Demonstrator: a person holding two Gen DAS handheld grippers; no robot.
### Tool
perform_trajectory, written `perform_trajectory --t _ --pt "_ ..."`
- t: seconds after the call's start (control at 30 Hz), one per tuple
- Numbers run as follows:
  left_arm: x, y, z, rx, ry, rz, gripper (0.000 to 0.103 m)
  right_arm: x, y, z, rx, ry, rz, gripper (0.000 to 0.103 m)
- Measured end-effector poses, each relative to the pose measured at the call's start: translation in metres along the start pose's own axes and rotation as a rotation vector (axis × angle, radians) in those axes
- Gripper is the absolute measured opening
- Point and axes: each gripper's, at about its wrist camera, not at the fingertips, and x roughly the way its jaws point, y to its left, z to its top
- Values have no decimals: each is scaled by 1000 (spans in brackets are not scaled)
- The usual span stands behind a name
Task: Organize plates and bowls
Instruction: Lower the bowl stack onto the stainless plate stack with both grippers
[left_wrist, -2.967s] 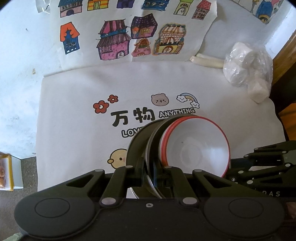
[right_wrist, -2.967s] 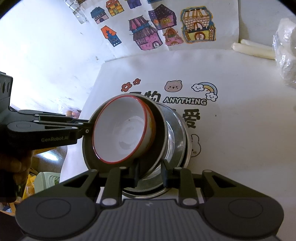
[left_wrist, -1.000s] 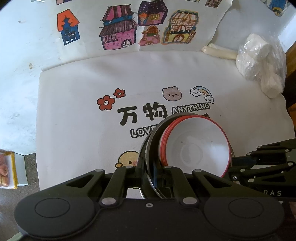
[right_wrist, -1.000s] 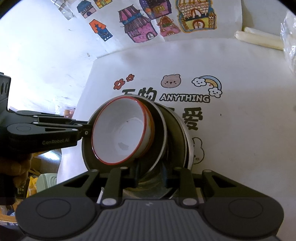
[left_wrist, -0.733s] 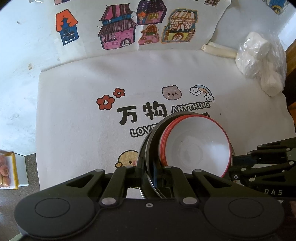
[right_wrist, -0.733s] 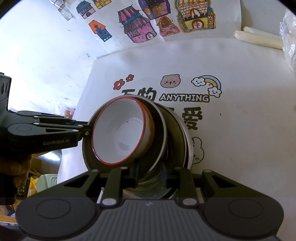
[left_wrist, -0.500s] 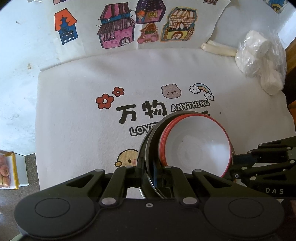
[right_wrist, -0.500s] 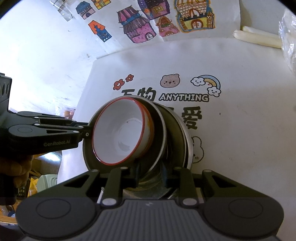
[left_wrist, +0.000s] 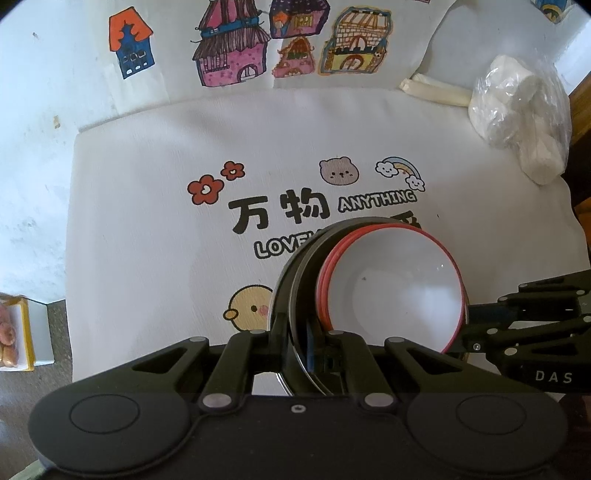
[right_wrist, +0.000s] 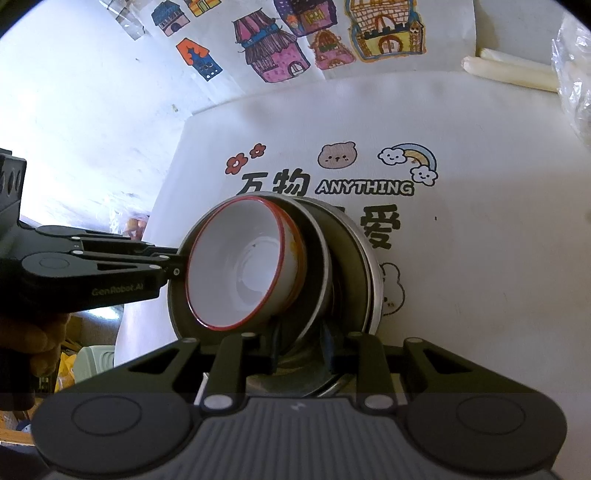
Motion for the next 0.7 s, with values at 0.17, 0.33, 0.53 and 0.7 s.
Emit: perform_trajectory --t 0.17,0.33,0.53,0.7 --pt "1 0 -3 -3 0 -2 8 0 0 0 3 -2 -2 27" --pt "1 0 -3 -3 -1 -1 8 0 0 0 4 -3 -2 27" --pt "-1 -2 -8 -3 -2 4 9 0 -1 -1 7 -9 -3 27" --pt "-3 -2 -9 -3 -5 9 9 -1 -1 -2 1 -10 -3 27"
